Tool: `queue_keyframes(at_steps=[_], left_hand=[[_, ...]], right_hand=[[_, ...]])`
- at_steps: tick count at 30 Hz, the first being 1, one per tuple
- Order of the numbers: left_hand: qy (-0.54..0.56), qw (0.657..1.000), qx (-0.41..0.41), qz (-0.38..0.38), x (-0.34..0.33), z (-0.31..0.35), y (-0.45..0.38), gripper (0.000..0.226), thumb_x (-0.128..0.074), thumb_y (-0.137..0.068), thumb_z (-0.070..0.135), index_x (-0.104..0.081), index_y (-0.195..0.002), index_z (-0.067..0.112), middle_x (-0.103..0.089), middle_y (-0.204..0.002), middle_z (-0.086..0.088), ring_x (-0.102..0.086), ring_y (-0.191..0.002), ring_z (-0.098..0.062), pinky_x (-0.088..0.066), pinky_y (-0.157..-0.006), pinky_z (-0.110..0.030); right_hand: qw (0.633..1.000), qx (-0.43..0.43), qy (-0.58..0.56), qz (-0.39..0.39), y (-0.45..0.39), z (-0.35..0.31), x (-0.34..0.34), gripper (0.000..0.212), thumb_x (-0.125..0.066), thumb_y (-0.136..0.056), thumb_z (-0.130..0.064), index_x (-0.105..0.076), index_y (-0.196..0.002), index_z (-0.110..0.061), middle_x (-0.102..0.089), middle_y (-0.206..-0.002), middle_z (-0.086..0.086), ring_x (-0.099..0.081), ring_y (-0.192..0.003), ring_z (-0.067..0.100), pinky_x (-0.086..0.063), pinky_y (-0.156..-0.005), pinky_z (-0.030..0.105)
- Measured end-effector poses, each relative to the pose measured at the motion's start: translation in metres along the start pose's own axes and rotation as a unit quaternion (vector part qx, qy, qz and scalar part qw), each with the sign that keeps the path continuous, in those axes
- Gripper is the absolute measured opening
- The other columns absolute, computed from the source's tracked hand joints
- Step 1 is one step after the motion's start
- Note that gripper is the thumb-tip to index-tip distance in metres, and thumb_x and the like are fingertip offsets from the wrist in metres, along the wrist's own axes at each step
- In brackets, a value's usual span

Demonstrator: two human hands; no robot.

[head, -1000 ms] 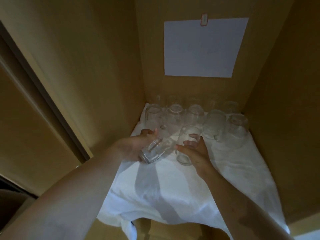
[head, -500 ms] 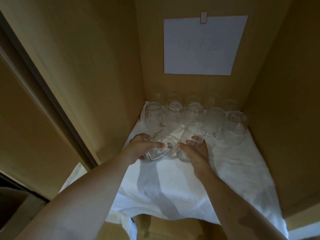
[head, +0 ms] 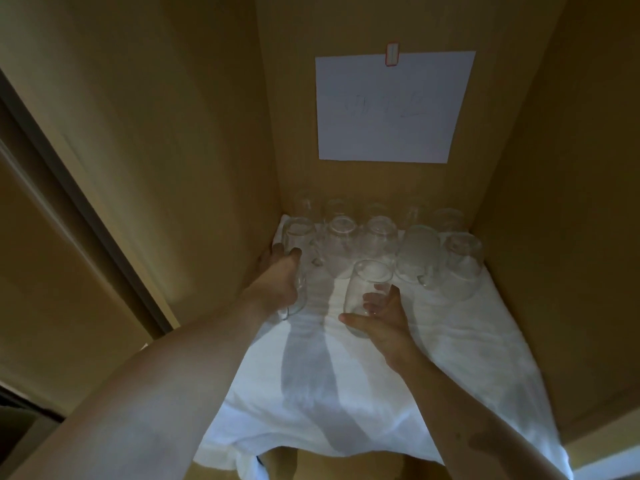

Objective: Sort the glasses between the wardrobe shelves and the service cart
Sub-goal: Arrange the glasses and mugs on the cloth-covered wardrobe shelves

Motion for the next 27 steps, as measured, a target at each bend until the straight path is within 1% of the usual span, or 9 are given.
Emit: queue_keyframes(at_steps=[2,5,7,9,11,14,19,23,27], left_hand=[[0.002,1.0,0.013,0.022,-0.001,-0.006,-0.004,0.08,-0.073,-0.064,0.015,-0.043,-0.139,0.02,-0.047,-0.128,-0.01,-0.045,-0.119,-0.031,-0.046,-0.097,-0.038],[-0.025,0.999,0.016,0.04,-0.003,-0.011,-0.009,0.088,-0.079,-0.062,0.032,-0.041,-0.141,0.023,-0.046,-0.132,-0.006,-0.045,-0.118,-0.029,-0.045,-0.096,-0.038],[0.016,0.999,0.03,0.004,-0.01,-0.013,-0.013,0.095,-0.082,-0.064,0.038,-0.035,-0.145,0.027,-0.038,-0.138,-0.005,-0.042,-0.121,-0.031,-0.042,-0.094,-0.037],[0.048,0.997,0.047,-0.043,-0.014,-0.015,-0.018,0.101,-0.084,-0.064,0.037,-0.029,-0.148,0.029,-0.031,-0.142,-0.004,-0.039,-0.124,-0.033,-0.038,-0.089,-0.034],[0.068,0.99,0.056,-0.106,-0.013,-0.017,-0.023,0.113,-0.088,-0.061,0.035,-0.021,-0.152,0.032,-0.024,-0.148,-0.003,-0.032,-0.132,-0.034,-0.04,-0.094,-0.035],[0.059,0.976,0.042,-0.207,-0.008,-0.02,-0.026,0.142,-0.096,-0.055,0.034,0.0,-0.159,0.032,-0.006,-0.161,-0.002,-0.013,-0.149,-0.036,-0.035,-0.115,-0.047],[0.022,0.972,0.019,-0.232,-0.008,-0.02,-0.029,0.146,-0.097,-0.061,0.03,0.011,-0.159,0.028,0.0,-0.164,-0.005,-0.007,-0.152,-0.035,-0.028,-0.12,-0.045],[0.056,0.976,0.025,-0.211,-0.012,-0.023,-0.027,0.143,-0.097,-0.06,0.027,0.007,-0.159,0.033,0.0,-0.164,0.001,-0.012,-0.15,-0.035,-0.033,-0.118,-0.046],[0.076,0.975,0.03,-0.206,-0.01,-0.022,-0.024,0.14,-0.096,-0.061,0.025,0.003,-0.159,0.035,-0.002,-0.162,0.004,-0.015,-0.149,-0.034,-0.035,-0.116,-0.046]], right_hand=[[0.998,-0.024,0.048,-0.013,-0.004,-0.008,0.002,0.098,-0.101,-0.054,-0.012,-0.041,-0.131,-0.022,-0.06,-0.122,0.005,-0.062,-0.105,0.015,-0.057,-0.072,0.027],[0.978,-0.046,0.201,-0.041,-0.011,-0.037,0.007,0.091,-0.101,-0.053,-0.03,-0.04,-0.121,-0.022,-0.058,-0.115,0.001,-0.059,-0.093,0.007,-0.053,-0.055,0.019],[0.931,-0.019,0.356,-0.077,-0.019,-0.057,0.01,0.097,-0.099,-0.05,-0.047,-0.04,-0.123,-0.023,-0.056,-0.117,-0.001,-0.059,-0.099,0.012,-0.056,-0.07,0.026],[0.876,-0.005,0.472,-0.101,-0.025,-0.074,0.012,0.107,-0.095,-0.046,-0.06,-0.04,-0.13,-0.026,-0.054,-0.129,0.001,-0.055,-0.118,0.024,-0.054,-0.091,0.039],[0.829,-0.009,0.544,-0.127,-0.031,-0.086,0.01,0.111,-0.093,-0.045,-0.065,-0.04,-0.135,-0.03,-0.052,-0.136,0.004,-0.047,-0.127,0.03,-0.05,-0.099,0.042],[0.773,0.005,0.616,-0.15,-0.038,-0.098,-0.003,0.115,-0.094,-0.047,-0.062,-0.04,-0.144,-0.033,-0.047,-0.141,0.007,-0.04,-0.132,0.032,-0.046,-0.103,0.044],[0.582,0.128,0.792,-0.136,-0.038,-0.111,-0.047,0.11,-0.095,-0.056,-0.046,-0.037,-0.146,-0.02,-0.041,-0.139,0.012,-0.041,-0.129,0.035,-0.041,-0.098,0.05],[0.471,0.24,0.841,-0.114,-0.028,-0.121,-0.086,0.069,-0.078,-0.074,-0.016,-0.044,-0.134,-0.016,-0.054,-0.126,0.014,-0.051,-0.115,0.036,-0.044,-0.092,0.052],[0.395,0.305,0.858,-0.123,-0.025,-0.123,-0.107,0.049,-0.064,-0.085,-0.015,-0.056,-0.133,-0.018,-0.05,-0.128,0.014,-0.05,-0.116,0.036,-0.042,-0.098,0.051]])
Point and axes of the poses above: each hand's wrist, its own y-axis away from the middle knuckle, its own x-axis out of the back of the hand, z = x × y, the point moved 5 cm from there along -y, towards the middle knuckle
